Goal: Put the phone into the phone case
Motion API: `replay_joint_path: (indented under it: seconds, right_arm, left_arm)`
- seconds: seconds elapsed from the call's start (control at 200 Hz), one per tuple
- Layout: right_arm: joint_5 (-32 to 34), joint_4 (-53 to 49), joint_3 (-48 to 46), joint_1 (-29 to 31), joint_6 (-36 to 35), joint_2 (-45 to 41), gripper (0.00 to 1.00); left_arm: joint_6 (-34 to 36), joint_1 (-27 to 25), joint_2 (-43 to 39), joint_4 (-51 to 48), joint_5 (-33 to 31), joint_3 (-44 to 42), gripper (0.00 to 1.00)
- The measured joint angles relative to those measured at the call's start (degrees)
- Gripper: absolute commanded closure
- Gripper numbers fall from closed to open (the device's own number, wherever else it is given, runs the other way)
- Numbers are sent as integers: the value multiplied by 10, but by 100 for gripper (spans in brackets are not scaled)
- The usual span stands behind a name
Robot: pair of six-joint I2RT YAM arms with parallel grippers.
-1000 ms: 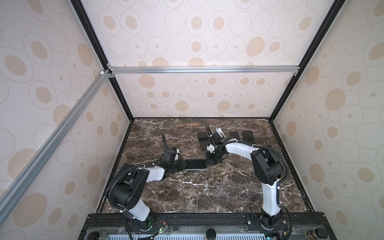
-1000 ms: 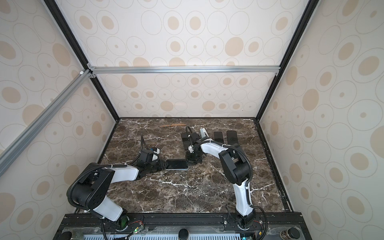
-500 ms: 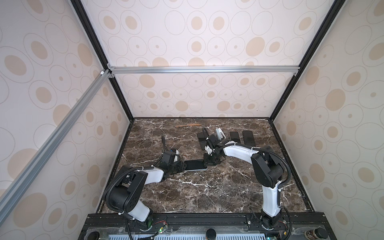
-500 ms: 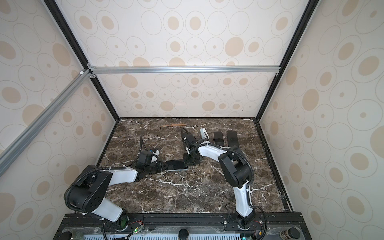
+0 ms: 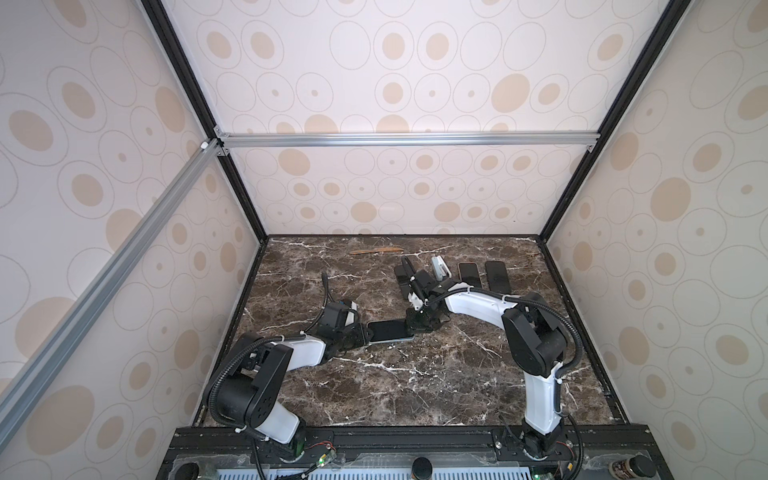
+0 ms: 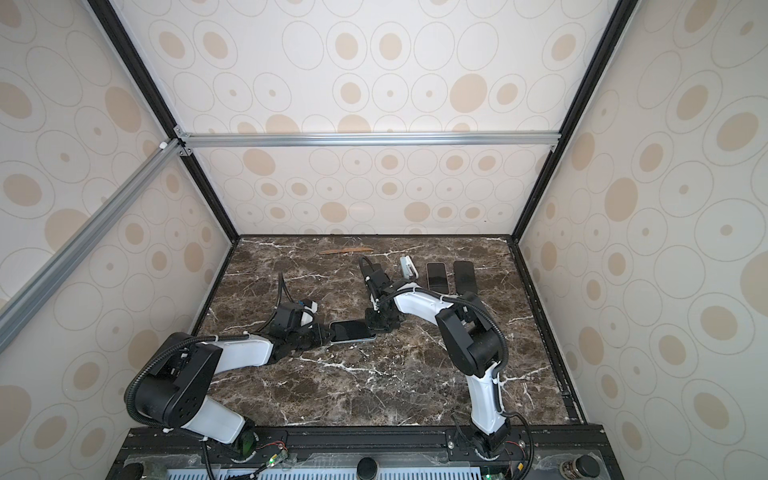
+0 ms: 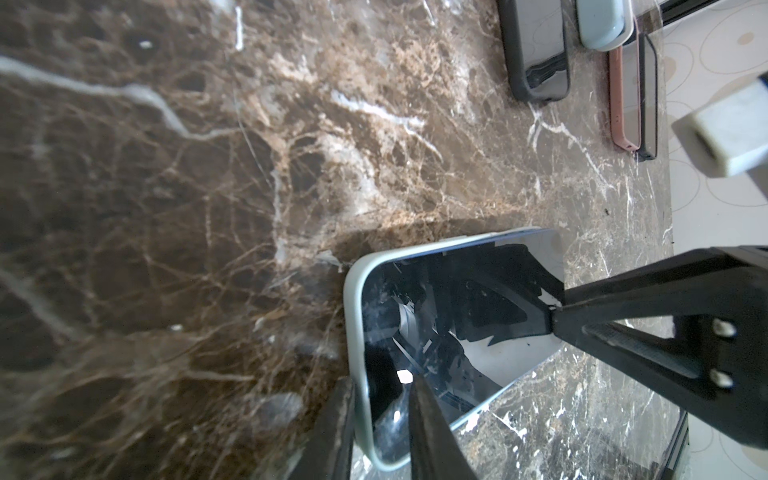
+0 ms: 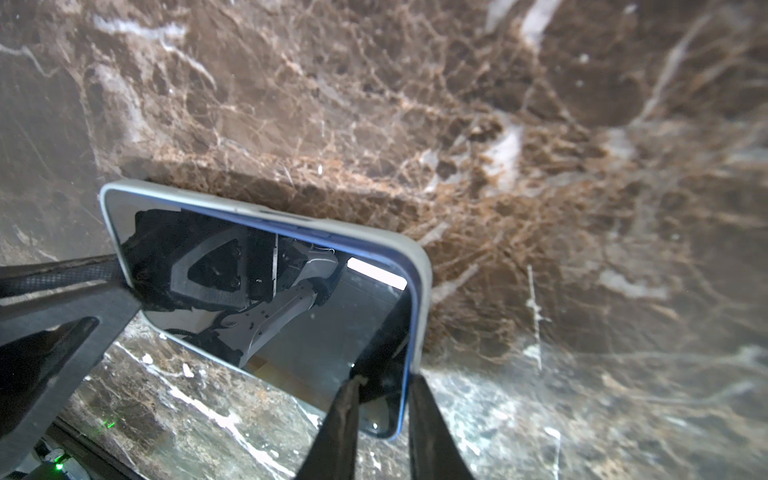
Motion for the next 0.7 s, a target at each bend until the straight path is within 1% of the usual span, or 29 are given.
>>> replay_joint_path:
  seconds: [0.055, 0.315, 0.515, 0.7]
  right_arm:
    - [0, 0, -5, 0, 2, -4, 85]
    - [-9, 20, -26, -3, 7, -12, 88]
    - [-39, 59, -61, -16, 19, -12, 91]
    - [-59, 62, -61, -26, 18, 1, 92]
  left_arm:
    - [0, 0, 0, 0, 0, 0, 76]
    - [0, 1, 0, 7, 3, -3, 76]
    - [-4, 5, 3, 24, 11, -12, 76]
    - [-7, 6, 4, 33, 12, -16, 77]
